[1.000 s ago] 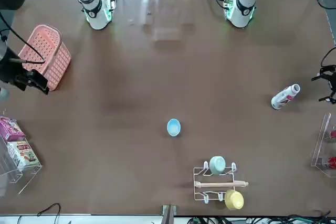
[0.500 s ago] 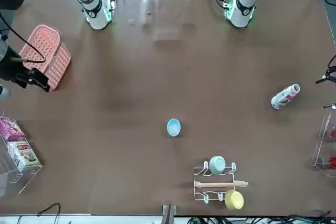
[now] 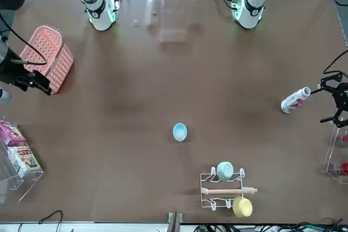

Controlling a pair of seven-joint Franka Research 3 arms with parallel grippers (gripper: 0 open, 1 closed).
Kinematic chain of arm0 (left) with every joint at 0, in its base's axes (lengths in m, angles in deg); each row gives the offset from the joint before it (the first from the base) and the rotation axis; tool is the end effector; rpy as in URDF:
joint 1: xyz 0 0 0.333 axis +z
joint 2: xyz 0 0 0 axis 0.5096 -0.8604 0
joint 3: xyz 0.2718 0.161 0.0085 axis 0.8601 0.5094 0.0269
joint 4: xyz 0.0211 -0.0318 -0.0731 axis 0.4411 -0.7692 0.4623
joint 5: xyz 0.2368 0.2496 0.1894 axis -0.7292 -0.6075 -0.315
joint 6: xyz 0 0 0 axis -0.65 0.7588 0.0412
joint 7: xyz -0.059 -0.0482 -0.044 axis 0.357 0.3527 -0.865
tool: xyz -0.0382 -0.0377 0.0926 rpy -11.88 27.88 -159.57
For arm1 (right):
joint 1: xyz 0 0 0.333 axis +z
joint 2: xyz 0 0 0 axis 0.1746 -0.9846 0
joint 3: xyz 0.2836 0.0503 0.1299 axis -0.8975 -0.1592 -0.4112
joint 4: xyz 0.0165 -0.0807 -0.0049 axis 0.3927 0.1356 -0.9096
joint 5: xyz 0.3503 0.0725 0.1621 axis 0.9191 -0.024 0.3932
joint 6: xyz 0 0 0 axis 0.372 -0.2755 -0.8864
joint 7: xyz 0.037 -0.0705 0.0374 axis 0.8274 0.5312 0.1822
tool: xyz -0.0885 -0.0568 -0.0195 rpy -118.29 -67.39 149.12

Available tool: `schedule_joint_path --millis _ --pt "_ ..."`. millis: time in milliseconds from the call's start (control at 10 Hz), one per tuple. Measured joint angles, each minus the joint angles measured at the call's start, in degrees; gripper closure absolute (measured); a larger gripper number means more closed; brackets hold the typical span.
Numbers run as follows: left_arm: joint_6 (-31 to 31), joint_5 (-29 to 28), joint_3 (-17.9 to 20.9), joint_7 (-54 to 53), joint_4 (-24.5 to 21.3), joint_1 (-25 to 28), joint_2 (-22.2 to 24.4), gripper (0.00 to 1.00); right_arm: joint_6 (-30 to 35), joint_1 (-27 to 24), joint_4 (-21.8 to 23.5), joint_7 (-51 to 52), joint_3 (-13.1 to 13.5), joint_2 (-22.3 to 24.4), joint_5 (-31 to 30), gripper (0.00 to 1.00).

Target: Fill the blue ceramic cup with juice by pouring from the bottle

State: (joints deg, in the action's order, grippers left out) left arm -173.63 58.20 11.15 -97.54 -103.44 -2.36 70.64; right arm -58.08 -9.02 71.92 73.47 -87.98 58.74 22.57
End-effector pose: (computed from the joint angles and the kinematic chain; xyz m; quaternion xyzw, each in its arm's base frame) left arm 0.6333 0.1126 0.5124 0.8127 -0.5140 0.1590 0.2236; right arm 0.5974 0.0252 0.6208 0.9969 -0.0721 0.0316 0.0051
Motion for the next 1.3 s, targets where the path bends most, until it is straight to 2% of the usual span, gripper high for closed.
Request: schedule_joint_path --millis 200,600,900,1100,1300 --pt "-2.4 -3.3 0.0 11.2 0.0 -5.1 1.3 0.0 0.0 0.0 0.0 0.0 0.0 0.0 0.0 0.0" --pt "-3.1 -11.4 0.1 41.7 0.0 -13.5 3.1 0.0 0.0 0.1 0.0 0.0 0.0 0.0 0.0 0.0" --pt "-3.4 -17.5 0.1 59.8 0.4 -17.2 3.8 0.0 -0.1 0.1 0.0 0.0 0.0 0.0 0.1 0.0" --pt "-3.4 -21.0 0.1 67.9 0.5 -17.3 3.9 0.0 -0.1 0.1 0.0 0.0 0.0 0.0 0.1 0.0" --pt "-3.3 -27.2 0.0 69.9 1.5 -17.8 3.9 0.0 -0.2 0.1 0.0 0.0 -0.1 0.0 0.1 0.0"
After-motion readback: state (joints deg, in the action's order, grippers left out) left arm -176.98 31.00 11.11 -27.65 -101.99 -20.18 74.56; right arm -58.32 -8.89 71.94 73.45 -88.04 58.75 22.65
